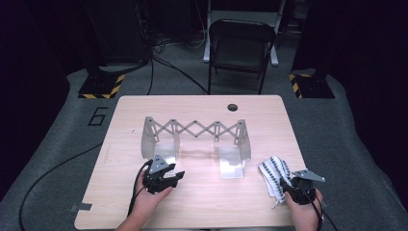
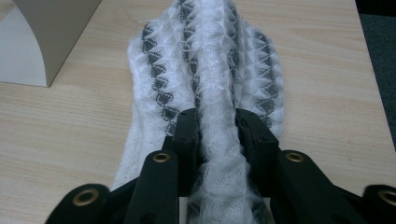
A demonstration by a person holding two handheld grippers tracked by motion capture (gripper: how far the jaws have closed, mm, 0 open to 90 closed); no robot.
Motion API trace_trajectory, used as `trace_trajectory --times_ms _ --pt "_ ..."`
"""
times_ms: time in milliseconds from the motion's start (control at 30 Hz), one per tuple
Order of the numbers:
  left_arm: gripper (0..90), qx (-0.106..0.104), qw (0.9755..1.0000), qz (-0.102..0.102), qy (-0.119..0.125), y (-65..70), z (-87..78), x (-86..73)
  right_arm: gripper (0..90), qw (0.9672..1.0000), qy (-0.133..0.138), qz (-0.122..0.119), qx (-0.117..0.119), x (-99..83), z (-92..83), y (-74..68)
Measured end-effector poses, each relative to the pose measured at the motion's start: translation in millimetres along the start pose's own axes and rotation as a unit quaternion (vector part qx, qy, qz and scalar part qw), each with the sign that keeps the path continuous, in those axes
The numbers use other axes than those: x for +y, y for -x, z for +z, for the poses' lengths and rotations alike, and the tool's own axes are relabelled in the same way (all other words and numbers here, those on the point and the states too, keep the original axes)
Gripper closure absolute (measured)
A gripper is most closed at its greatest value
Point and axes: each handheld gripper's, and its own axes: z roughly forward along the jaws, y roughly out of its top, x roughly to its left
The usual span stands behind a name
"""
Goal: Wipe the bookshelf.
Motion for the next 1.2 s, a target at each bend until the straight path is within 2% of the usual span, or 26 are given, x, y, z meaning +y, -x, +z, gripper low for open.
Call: trace_trajectory --times_ms 133,233,433,467,567,633,733,767,867,933,1000,1067,1200 --pt "48.8 0.006 1.0000 -0.002 0.006 0.2 0.4 -0.6 59.9 1.0000 0.005 0.002 0.004 0.3 -2.3 -1.3" --pt "48.8 0.002 1.0000 0.004 0.000 -0.6 -2.2 0.1 54.3 0.9998 0.021 0.002 0.005 1.6 -5.2 -4.7" --pt "48.9 0.009 0.9998 -0.006 0.015 0.3 -10.5 5.0 47.9 0.9986 0.051 -0.011 0.010 7.3 -15.4 -15.9" --pt "48.9 0.015 0.9995 -0.012 0.024 0.7 -11.1 6.4 47.5 0.9982 0.057 -0.017 0.012 8.6 -16.2 -17.5" --pt "48.9 0.028 0.9990 -0.020 0.030 -3.2 -16.4 14.6 45.7 0.9975 0.064 -0.020 0.020 12.6 -20.4 -22.9" --pt "48.9 0.037 0.9978 -0.036 0.042 -5.4 -20.0 22.0 44.8 0.9966 0.074 -0.018 0.029 17.1 -24.8 -26.7" --pt "49.0 0.049 0.9967 -0.044 0.047 -9.6 -23.3 33.7 44.1 0.9940 0.095 -0.022 0.050 27.2 -31.4 -30.5" --pt "49.1 0.052 0.9964 -0.047 0.048 -10.1 -23.7 36.8 44.1 0.9926 0.100 -0.025 0.064 31.7 -33.0 -31.2" --pt "49.5 0.064 0.9948 -0.055 0.056 -10.9 -21.7 48.9 43.6 0.9907 0.105 -0.027 0.083 42.3 -33.7 -33.7" --pt "50.1 0.076 0.9934 -0.058 0.063 -11.4 -18.0 55.9 42.4 0.9898 0.108 -0.037 0.086 49.0 -34.1 -36.0" --pt "52.7 0.082 0.9930 -0.057 0.063 -14.3 -14.2 62.4 41.4 0.9875 0.114 -0.047 0.098 57.2 -33.8 -39.2" --pt "53.7 0.090 0.9916 -0.067 0.065 -16.8 -9.9 67.6 40.5 0.9861 0.117 -0.058 0.103 65.3 -32.9 -43.2" --pt "58.0 0.093 0.9912 -0.071 0.062 -22.8 -4.3 75.1 39.8 0.9825 0.118 -0.076 0.122 77.9 -29.4 -50.9"
